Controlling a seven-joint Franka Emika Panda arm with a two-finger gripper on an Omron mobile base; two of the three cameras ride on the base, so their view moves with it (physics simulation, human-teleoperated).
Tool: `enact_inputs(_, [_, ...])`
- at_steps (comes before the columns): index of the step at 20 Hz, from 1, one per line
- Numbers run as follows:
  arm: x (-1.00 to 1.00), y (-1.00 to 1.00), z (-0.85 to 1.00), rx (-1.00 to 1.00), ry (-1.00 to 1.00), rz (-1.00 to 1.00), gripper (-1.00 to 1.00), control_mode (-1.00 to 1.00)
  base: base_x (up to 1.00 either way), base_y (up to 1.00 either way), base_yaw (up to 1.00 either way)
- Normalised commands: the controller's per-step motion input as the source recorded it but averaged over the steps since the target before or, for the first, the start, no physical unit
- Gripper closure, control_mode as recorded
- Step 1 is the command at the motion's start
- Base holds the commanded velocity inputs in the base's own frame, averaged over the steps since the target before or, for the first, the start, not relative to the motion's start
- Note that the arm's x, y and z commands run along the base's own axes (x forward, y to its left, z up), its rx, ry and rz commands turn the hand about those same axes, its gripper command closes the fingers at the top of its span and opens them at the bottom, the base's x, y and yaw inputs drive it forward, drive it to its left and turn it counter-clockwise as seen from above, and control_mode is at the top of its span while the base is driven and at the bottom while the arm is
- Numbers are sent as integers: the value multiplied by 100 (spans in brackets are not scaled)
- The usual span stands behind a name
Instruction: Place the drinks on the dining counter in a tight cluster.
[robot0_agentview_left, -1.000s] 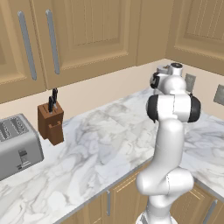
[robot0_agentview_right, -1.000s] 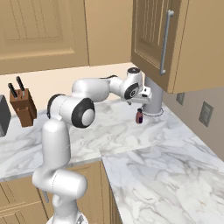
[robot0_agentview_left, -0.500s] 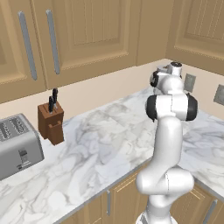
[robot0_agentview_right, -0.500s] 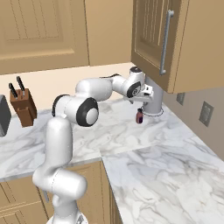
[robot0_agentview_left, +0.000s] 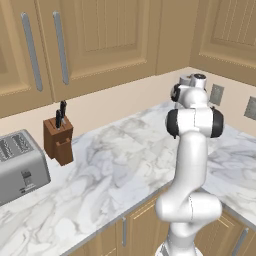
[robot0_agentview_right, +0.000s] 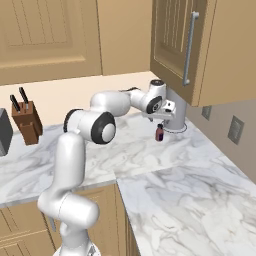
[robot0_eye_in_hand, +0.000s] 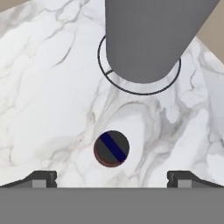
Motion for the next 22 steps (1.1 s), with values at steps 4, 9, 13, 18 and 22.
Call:
enact_inputs(4, [4, 0, -27, 0, 2, 0, -100, -100, 0, 0, 0])
enact_inputs(9, [34, 0, -4, 0, 0, 0, -100, -100, 0, 0, 0])
enact_inputs(13, [30, -1, 0, 0, 0, 0, -100, -100, 0, 0, 0])
enact_inputs(18, [3, -14, 0, 0, 0, 0, -100, -100, 0, 0, 0])
enact_inputs(22, [-1, -14, 0, 0, 1, 0, -100, -100, 0, 0, 0])
